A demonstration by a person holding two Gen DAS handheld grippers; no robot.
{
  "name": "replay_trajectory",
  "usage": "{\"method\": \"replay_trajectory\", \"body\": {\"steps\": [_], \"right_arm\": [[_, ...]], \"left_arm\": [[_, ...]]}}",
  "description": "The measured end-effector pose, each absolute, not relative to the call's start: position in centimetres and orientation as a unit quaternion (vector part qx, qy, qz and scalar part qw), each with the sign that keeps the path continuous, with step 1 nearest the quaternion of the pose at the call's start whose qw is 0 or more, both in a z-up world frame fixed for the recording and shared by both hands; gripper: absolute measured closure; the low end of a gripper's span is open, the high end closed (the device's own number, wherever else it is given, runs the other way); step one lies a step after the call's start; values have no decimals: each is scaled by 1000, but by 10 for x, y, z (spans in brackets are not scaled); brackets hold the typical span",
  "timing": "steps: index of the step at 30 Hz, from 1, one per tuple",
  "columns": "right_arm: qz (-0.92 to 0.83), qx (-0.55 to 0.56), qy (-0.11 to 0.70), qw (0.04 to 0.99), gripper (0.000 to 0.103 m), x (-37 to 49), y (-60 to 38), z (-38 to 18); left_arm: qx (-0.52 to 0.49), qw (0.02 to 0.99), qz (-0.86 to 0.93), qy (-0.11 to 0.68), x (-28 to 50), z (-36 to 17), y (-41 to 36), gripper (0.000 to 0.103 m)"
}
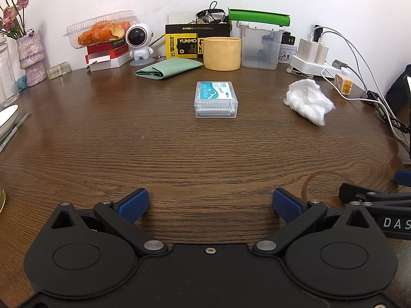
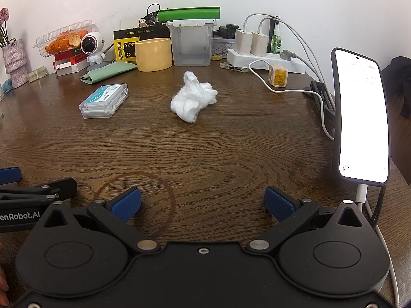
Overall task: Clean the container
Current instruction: 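Move both tools toward the floss box and the white cotton wad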
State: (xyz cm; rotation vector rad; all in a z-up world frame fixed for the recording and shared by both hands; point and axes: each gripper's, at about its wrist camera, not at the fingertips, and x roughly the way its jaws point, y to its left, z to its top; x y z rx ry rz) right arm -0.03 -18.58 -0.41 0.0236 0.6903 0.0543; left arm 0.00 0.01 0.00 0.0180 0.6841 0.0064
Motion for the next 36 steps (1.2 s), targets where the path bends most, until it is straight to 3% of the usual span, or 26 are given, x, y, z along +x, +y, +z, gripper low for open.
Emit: {"method": "replay_trajectory", "body": {"steps": [22,30,36], "right_arm": [[59,-27,361,930,2,10,-182,3],[86,-43,314,944,5,13,-184,37],[108,-106,256,955,5,36,-185,60]], "left_arm": [[25,935,-17,352,20,10,-2,0],[56,955,-27,289,68,23,-5,0],[1,942,-34,333,125,20,3,0]]}}
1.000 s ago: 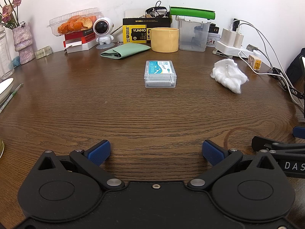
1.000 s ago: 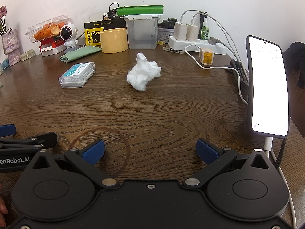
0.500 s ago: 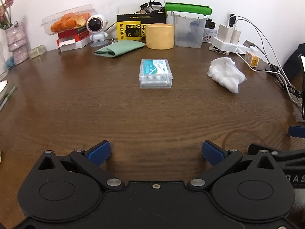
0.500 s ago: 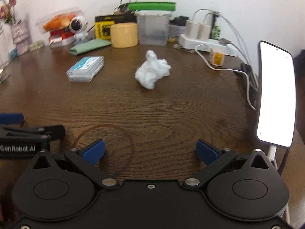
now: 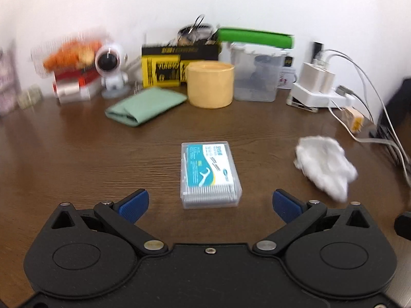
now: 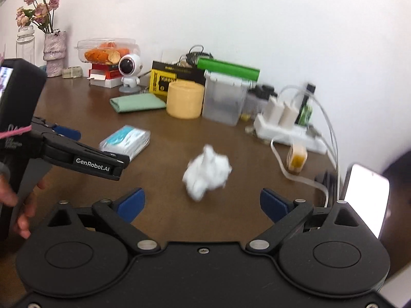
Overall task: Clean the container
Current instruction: 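Move both tools toward the floss box and the white cotton wad, then grasp the floss box with the left gripper while the right gripper grasps the cotton wad, then lift the floss box with the left gripper while the right brings cotton to it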
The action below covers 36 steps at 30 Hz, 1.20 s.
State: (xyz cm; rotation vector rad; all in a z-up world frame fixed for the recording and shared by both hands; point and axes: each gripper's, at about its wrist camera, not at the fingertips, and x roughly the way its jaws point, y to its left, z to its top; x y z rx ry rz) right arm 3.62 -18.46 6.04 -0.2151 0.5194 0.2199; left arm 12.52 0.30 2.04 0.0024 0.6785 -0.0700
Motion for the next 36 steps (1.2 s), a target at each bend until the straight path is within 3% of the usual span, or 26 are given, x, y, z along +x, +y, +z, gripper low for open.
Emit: {"method": "replay_trajectory", "body": {"steps": [8,10,14,20,22,26,28,31,36], "right_arm": [[123,-89,266,952,6,103,-183,60],[125,-83,278,949,9,119,-181,54],[125,-60,303,943,13,150,-179,41],[139,-38,346,927,34,175,-175,20],[140,-33,360,922,54,179,-174,14],[145,-29,363,920,60,180,-173,7],[158,-15,362,918,75,180,-175,8],[177,-4,347,921,90,168,-179,19],[220,3,301,928,91,117,-194,47]], "left_arm": [[-4,933,-12,358,163,15,6,4],[-5,932,-24,360,167,14,7,21],[19,930,-40,365,173,7,5,46],[41,930,-56,360,172,7,4,46],[50,931,-59,356,169,7,4,47],[63,932,-67,351,162,7,4,47],[69,933,-69,346,158,8,3,47],[80,935,-79,337,147,10,1,47],[109,926,-151,328,107,12,-20,47]]}}
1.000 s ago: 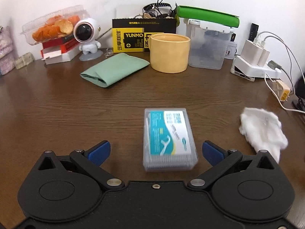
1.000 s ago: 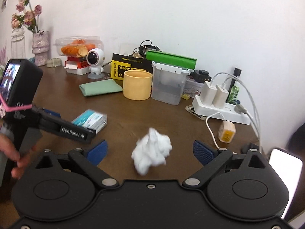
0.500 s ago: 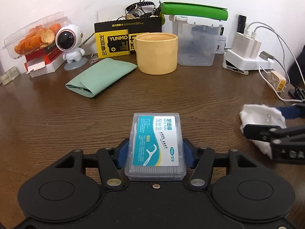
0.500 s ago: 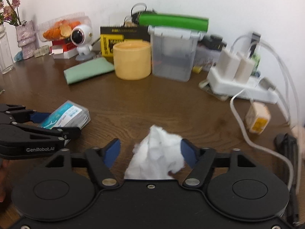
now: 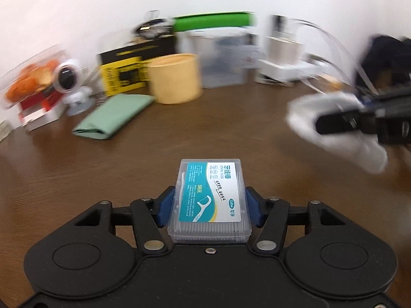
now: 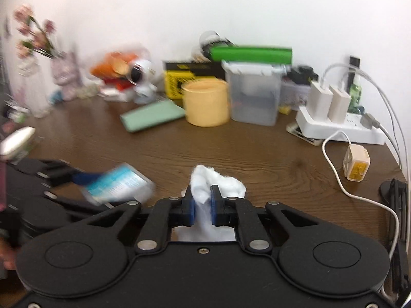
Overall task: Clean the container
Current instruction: 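Lift the floss box with the left gripper while the right brings cotton to it, then wipe the cotton wad across the floss box lid with the right gripper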
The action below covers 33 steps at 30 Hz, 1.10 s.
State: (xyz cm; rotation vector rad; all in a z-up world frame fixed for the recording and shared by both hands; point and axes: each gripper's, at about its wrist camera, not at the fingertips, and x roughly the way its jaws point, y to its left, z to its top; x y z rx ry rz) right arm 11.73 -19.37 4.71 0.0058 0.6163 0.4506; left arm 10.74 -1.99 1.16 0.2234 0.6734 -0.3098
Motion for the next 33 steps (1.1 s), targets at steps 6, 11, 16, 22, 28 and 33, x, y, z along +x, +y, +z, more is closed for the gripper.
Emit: {"method": "replay_trajectory", "body": {"steps": [6,11,16,22,28,33], "right_arm": [[273,10,305,912,91,49,-224,52],[268,26,319,909,91,6,-251,42],[282,18,312,907,91,3,-252,42],[333,-25,320,886,87,16,-226,35],[313,-40,328,891,87,23,-236,37],[295,-48,347,889,88,19,-245,41]], "left_arm": [[148,891,-301,306,48,5,-56,46],[160,867,-371,292,29,2,-78,46],[163,852,-399,296,26,0,-91,46],[152,850,-407,298,16,-4,-85,46],[151,847,-414,298,23,-3,-97,45],[149,850,-411,295,20,-2,-107,45]]}}
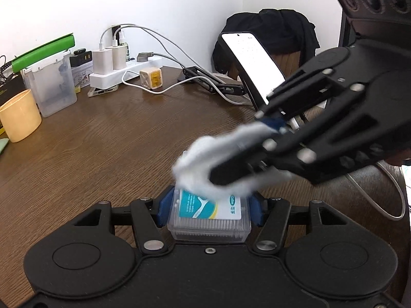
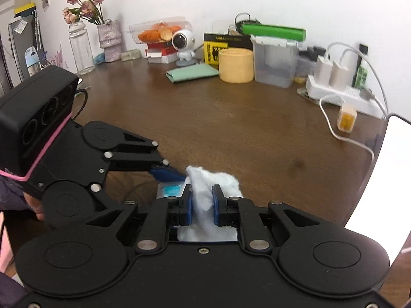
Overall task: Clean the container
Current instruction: 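Wipe the cotton wad across the floss box lid with the right gripper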
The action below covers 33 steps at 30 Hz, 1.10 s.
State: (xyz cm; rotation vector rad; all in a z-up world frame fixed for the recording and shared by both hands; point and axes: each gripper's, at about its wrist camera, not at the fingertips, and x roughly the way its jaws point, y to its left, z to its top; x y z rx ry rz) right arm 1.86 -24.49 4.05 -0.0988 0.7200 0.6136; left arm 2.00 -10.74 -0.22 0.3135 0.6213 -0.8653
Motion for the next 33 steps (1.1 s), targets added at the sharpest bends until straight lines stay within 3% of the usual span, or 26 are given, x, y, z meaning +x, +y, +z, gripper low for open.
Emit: {"method": "replay_trajectory", "body": {"steps": [33], "right_arm": [[298,-74,324,895,89,28,-249,36]], "left_arm": [[159,849,-403,302,20,1,-112,37]]}}
